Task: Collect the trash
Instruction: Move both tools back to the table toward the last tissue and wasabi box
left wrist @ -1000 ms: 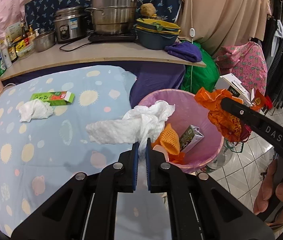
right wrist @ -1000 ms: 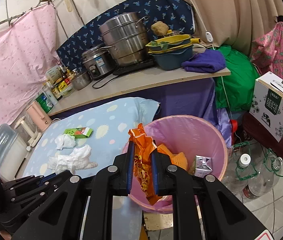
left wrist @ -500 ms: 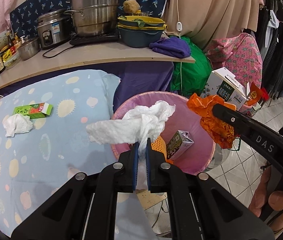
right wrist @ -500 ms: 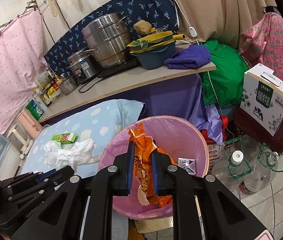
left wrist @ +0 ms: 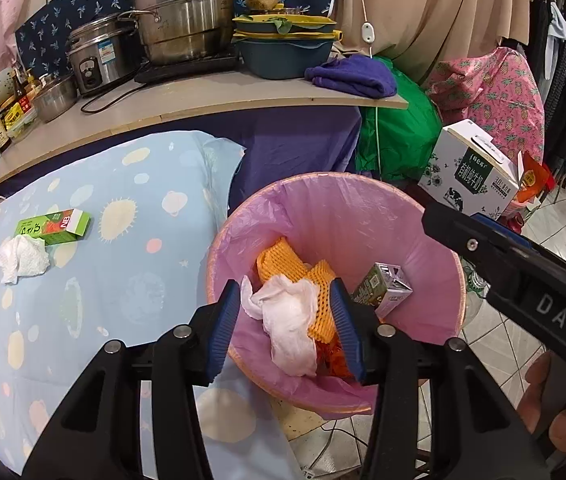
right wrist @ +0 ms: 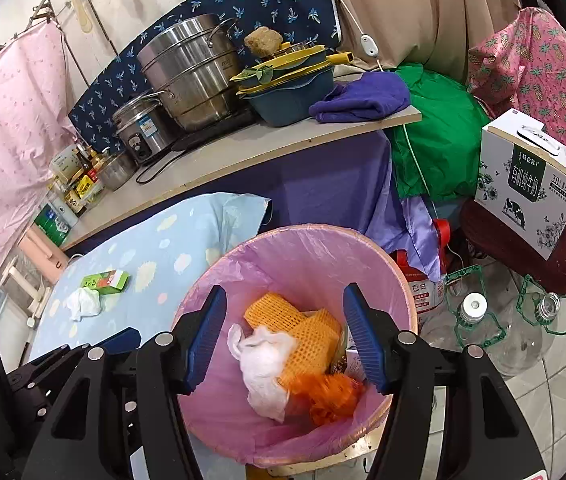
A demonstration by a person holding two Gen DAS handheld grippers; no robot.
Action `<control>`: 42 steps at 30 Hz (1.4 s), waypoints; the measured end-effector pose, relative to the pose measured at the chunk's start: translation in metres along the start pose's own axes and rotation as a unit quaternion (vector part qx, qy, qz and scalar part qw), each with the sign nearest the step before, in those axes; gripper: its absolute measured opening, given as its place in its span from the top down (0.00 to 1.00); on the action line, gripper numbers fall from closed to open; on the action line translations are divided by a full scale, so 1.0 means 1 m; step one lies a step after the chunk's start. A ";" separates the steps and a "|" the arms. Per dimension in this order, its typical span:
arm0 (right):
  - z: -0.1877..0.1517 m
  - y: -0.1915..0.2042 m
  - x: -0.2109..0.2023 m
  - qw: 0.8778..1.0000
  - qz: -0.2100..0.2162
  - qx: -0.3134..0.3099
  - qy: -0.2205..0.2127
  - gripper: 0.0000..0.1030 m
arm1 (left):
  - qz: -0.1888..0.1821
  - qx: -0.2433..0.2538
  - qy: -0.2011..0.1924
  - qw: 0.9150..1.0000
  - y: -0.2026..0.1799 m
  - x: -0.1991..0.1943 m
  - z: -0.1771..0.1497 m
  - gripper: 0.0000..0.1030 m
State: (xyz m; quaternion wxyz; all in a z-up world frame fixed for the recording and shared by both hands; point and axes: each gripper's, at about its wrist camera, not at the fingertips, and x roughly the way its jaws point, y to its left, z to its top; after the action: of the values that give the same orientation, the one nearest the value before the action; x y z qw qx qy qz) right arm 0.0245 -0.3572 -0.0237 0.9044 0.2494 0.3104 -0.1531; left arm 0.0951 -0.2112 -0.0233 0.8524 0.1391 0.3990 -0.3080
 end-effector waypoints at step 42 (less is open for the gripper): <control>-0.026 0.133 0.029 0.992 0.060 -0.099 0.050 0.43 | 0.064 -0.132 -0.008 0.989 0.146 -0.039 -0.041 0.44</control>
State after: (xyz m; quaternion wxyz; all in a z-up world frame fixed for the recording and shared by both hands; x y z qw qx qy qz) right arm 0.0914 -0.2358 -0.0126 0.9155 0.1841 0.3535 -0.0543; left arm 0.1444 -0.0630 -0.0214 0.8844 0.0484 0.4194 -0.1988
